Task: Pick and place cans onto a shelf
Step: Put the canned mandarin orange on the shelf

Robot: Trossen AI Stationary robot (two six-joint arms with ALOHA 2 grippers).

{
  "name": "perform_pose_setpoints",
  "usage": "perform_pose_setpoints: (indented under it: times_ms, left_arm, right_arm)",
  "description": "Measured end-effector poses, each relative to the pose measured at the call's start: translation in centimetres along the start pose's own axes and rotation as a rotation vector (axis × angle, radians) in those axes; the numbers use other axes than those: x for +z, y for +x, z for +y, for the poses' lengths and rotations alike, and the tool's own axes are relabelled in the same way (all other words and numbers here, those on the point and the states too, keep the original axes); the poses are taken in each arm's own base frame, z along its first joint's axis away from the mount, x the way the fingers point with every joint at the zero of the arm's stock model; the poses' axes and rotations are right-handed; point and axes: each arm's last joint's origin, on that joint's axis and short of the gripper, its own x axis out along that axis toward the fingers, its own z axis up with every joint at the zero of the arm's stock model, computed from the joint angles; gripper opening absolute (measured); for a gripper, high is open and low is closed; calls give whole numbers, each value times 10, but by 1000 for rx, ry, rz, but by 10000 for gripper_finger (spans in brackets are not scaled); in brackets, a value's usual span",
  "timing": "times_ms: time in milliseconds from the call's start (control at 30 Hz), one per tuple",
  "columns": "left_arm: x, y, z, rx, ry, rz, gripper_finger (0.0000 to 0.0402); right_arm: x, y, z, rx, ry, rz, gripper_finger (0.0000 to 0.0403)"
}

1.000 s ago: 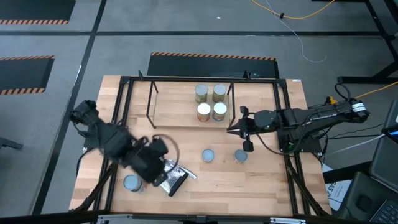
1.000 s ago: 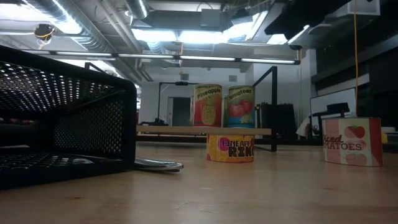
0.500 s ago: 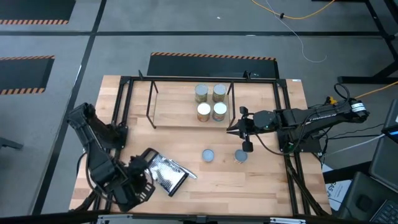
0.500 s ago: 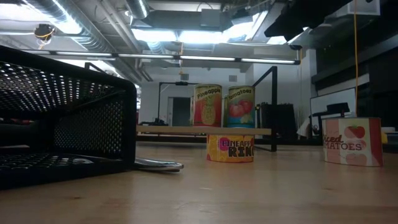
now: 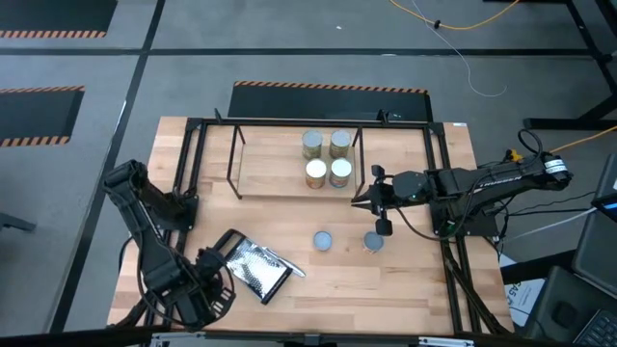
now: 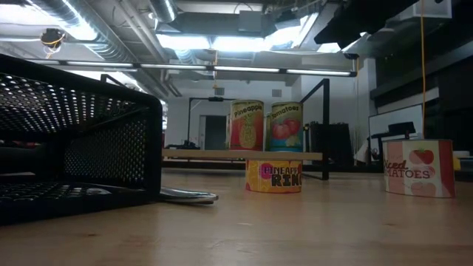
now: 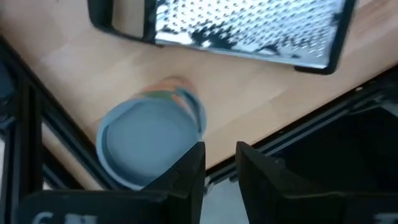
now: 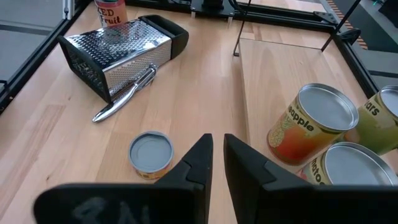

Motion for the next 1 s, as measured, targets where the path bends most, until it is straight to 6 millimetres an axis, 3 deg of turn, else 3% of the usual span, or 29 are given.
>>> perform_pose_setpoints:
  times_ms: [567,1000]
  left_arm:
    - [1,22,7,50,-10,-17,82]
    - [1,26,9,65,-5,-22,82]
  right_arm:
    - [0,0,0,1,0,0,45]
    - [0,0,0,0,0,0,45]
